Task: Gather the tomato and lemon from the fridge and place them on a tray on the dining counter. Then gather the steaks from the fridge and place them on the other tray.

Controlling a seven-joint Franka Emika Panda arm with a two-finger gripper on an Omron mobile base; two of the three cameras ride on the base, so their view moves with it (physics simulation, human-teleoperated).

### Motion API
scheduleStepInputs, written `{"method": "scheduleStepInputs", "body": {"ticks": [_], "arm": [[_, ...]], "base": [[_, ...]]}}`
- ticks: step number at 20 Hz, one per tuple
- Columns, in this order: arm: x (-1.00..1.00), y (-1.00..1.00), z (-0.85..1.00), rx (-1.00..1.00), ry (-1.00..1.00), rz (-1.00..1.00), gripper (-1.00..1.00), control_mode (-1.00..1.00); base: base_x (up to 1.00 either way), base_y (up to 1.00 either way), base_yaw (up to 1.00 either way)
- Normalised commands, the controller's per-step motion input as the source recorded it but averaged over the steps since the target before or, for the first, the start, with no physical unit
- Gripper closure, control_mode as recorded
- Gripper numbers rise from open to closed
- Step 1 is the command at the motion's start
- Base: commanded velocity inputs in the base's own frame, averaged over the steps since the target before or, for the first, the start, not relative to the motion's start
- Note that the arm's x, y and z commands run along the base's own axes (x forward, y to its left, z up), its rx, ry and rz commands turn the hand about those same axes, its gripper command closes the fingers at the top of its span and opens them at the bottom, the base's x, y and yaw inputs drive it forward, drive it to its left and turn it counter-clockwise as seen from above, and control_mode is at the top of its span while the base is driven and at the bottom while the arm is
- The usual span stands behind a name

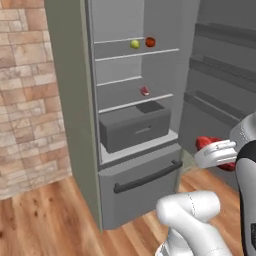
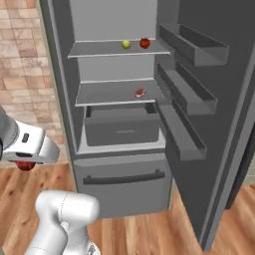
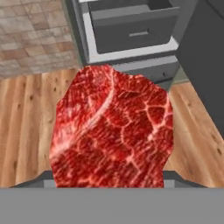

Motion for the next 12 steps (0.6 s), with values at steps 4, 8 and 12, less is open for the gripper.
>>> {"method": "scheduleStepInputs", "body": {"ticks": [4, 8, 12], "arm": [[0.00, 0.00, 0.00, 0.00, 0.00, 0.00, 1.00, 1.00], [0.00, 0.00, 0.00, 0.00, 0.00, 0.00, 1.00, 1.00], [0.00, 0.00, 0.00, 0.00, 0.00, 0.00, 1.00, 1.00]], "base": [[-0.85, 0.58, -0.43], [-0.97, 0.47, -0.46], [-1.00, 0.33, -0.44]]}}
